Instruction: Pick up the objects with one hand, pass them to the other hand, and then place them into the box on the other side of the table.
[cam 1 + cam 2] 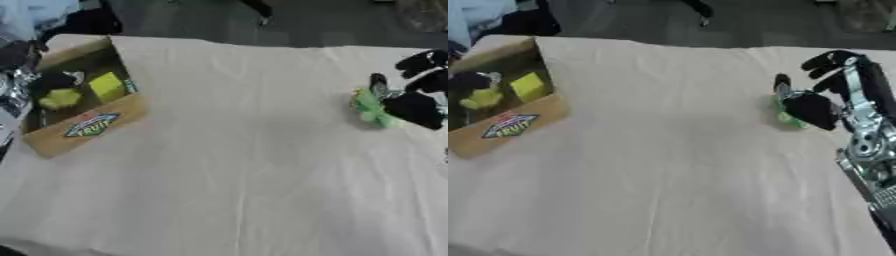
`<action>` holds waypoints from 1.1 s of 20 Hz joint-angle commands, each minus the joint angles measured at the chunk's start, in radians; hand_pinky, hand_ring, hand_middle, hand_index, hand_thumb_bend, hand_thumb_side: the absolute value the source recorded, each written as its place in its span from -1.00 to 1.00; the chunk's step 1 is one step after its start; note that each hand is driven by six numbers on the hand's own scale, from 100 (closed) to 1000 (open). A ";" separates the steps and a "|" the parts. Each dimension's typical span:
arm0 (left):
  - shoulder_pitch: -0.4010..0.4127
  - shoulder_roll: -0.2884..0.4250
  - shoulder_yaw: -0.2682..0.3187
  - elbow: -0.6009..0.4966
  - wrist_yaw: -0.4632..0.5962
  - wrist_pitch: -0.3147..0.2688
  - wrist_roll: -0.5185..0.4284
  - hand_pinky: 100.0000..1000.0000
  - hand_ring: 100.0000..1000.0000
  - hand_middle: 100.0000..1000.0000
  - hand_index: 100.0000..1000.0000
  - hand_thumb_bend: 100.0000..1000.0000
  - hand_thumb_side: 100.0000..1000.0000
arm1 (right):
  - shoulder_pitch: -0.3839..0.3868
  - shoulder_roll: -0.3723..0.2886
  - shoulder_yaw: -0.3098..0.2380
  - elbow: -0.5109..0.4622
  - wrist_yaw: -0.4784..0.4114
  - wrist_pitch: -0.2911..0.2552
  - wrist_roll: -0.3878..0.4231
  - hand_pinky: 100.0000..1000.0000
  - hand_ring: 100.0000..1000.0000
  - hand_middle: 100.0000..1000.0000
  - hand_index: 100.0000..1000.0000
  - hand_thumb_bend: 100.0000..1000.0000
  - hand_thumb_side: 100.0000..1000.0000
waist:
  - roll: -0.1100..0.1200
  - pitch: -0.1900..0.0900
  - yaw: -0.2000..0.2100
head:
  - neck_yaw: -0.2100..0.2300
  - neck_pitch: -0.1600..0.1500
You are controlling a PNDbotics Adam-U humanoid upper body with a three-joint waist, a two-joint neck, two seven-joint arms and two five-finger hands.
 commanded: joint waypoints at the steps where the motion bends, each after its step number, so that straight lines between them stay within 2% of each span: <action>1: -0.005 0.026 0.029 -0.054 0.024 0.006 0.037 0.31 0.49 0.36 0.66 -0.32 -0.07 | -0.010 -0.020 -0.014 -0.015 0.004 0.006 -0.003 0.39 0.11 0.09 0.25 -0.49 -0.59 | -0.001 -0.020 0.002 | -0.060 0.005; 4: 0.011 0.029 0.041 -0.112 0.077 0.005 0.098 0.23 0.46 0.33 0.63 -0.59 -0.10 | -0.010 -0.022 -0.016 -0.006 0.009 0.016 -0.002 0.40 0.14 0.11 0.27 -0.43 -0.60 | -0.003 -0.020 0.003 | -0.126 0.008; 6: 0.023 0.033 0.048 -0.155 0.126 -0.004 0.150 0.20 0.45 0.31 0.60 -0.69 -0.10 | -0.010 -0.022 -0.016 0.004 0.012 0.026 0.006 0.42 0.16 0.14 0.29 -0.40 -0.60 | -0.004 -0.020 0.004 | -0.164 0.008; 9: 0.040 0.042 0.045 -0.211 0.193 -0.025 0.222 0.19 0.44 0.30 0.59 -0.69 -0.07 | -0.014 -0.022 -0.016 0.028 0.019 0.041 0.024 0.45 0.20 0.16 0.31 -0.36 -0.61 | -0.004 -0.021 0.004 | -0.203 0.008; 13: 0.057 0.053 0.032 -0.260 0.241 -0.046 0.264 0.19 0.44 0.30 0.59 -0.69 -0.06 | -0.022 -0.020 -0.016 0.072 0.021 0.057 0.047 0.48 0.26 0.24 0.34 -0.31 -0.63 | -0.005 -0.022 0.000 | -0.226 0.007; 18: 0.071 0.060 0.020 -0.293 0.252 -0.051 0.262 0.20 0.45 0.31 0.60 -0.68 -0.05 | -0.030 -0.022 -0.004 0.129 0.027 0.079 0.079 0.55 0.36 0.36 0.40 -0.24 -0.64 | -0.006 -0.024 -0.005 | -0.229 0.008; 22: 0.078 0.060 0.018 -0.303 0.251 -0.051 0.257 0.19 0.45 0.30 0.60 -0.68 -0.04 | -0.039 -0.015 0.008 0.181 0.051 0.124 0.123 0.61 0.46 0.44 0.48 -0.19 -0.65 | -0.006 -0.025 -0.008 | -0.234 0.008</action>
